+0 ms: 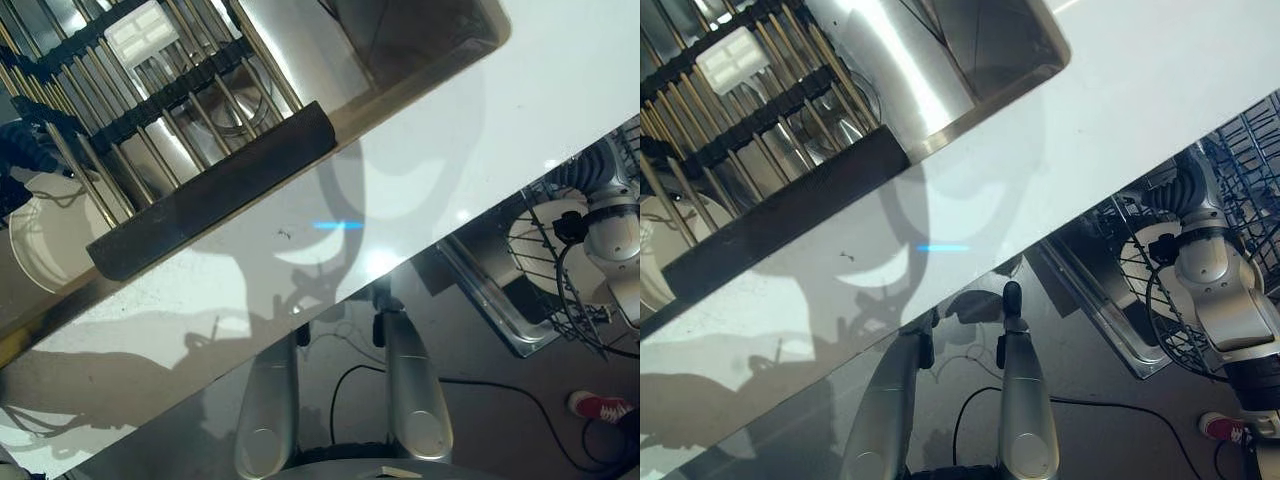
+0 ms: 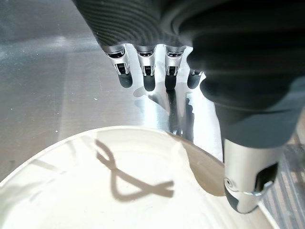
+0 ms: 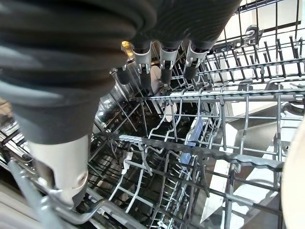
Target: Pick up plates and place into dishwasher.
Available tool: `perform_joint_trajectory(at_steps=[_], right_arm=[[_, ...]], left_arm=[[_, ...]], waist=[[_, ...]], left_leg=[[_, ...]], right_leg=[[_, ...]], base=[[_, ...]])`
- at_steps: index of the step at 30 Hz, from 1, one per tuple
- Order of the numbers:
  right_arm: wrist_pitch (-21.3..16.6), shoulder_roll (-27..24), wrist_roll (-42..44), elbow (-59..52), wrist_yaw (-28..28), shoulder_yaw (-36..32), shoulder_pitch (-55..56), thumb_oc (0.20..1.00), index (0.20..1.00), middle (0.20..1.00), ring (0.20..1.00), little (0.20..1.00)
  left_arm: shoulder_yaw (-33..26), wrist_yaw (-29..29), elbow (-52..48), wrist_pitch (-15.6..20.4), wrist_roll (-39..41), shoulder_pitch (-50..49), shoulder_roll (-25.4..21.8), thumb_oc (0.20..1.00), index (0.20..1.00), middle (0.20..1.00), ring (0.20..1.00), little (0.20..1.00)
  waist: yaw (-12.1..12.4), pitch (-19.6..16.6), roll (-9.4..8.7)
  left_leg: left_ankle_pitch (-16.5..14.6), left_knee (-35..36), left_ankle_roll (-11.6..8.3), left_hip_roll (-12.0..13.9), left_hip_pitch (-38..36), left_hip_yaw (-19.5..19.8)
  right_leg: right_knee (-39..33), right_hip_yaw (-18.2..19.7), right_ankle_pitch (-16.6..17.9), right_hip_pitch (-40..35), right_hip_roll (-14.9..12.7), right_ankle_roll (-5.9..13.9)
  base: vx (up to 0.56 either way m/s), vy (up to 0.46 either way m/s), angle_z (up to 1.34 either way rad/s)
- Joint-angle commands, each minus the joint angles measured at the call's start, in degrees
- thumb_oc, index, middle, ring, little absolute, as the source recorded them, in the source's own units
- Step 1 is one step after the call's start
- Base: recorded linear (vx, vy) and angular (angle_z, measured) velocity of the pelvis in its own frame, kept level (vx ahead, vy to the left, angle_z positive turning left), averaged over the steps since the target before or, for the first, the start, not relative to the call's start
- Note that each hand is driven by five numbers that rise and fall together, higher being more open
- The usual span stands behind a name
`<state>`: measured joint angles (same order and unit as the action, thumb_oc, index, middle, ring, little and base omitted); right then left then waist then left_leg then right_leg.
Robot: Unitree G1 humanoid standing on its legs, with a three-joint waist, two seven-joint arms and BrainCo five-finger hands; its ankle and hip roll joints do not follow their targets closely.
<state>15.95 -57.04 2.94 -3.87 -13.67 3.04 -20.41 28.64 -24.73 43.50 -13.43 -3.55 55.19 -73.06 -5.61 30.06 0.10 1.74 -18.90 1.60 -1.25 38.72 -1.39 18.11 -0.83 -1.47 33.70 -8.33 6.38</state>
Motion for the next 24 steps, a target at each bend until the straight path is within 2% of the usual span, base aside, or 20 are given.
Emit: perform_joint_trajectory(at_steps=[1,4,11,17,24], right_arm=[[-0.4,-1.3,1.0,-1.3,-1.7,-1.0,-2.8,1.000,1.000,1.000,1.000,1.000],[-0.5,-1.3,1.5,-0.9,-2.2,0.0,-3.5,1.000,1.000,1.000,1.000,1.000],[-0.7,-1.6,2.2,-0.9,-3.0,1.7,-5.1,1.000,1.000,1.000,1.000,1.000],[-0.6,-1.4,2.1,-1.3,-3.1,1.0,-4.1,1.000,1.000,1.000,1.000,1.000],[0.0,-0.6,1.6,-2.3,-3.5,-0.1,-3.2,1.000,1.000,1.000,1.000,1.000]], left_arm=[[5.0,-11.0,4.6,-0.5,-1.4,-3.7,7.4,1.000,1.000,1.000,1.000,1.000],[6.7,-16.4,6.4,-0.2,-2.3,-4.8,8.4,1.000,1.000,1.000,1.000,1.000],[10.4,-23.1,9.1,1.3,-3.5,-7.8,10.6,1.000,1.000,1.000,1.000,1.000],[10.9,-25.8,5.3,2.4,-4.8,-11.9,9.8,1.000,1.000,1.000,1.000,1.000],[10.3,-27.5,-1.7,1.9,-7.8,-16.6,8.2,1.000,1.000,1.000,1.000,1.000]], waist=[[0.1,-0.3,-3.04],[0.0,-0.3,-3.18],[-0.1,-0.3,-2.87],[0.5,-0.3,-1.81],[1.7,-0.3,-0.88]], left_leg=[[-3.1,0.2,-1.36,1.0,-2.6,-1.8],[-3.6,0.1,-1.32,1.2,-3.0,-1.9],[-3.6,0.3,-1.28,1.4,-3.9,-2.3],[-3.4,0.9,-1.05,1.1,-4.7,-1.9],[-2.5,2.0,-0.76,0.7,-4.6,-1.0]], right_leg=[[-3.7,3.8,11.6,1.4,-1.0,0.17],[-3.5,3.8,11.3,1.1,-0.5,0.11],[-3.7,3.4,10.6,0.2,-0.2,0.11],[-3.1,2.8,10.0,-0.3,-0.2,0.19],[-2.7,1.9,9.7,0.1,-0.3,0.36]], base=[[-0.01,-0.072,-0.01],[0.00,-0.027,0.00],[-0.01,-0.010,-0.03],[-0.02,-0.017,-0.02],[-0.03,-0.037,0.02]])
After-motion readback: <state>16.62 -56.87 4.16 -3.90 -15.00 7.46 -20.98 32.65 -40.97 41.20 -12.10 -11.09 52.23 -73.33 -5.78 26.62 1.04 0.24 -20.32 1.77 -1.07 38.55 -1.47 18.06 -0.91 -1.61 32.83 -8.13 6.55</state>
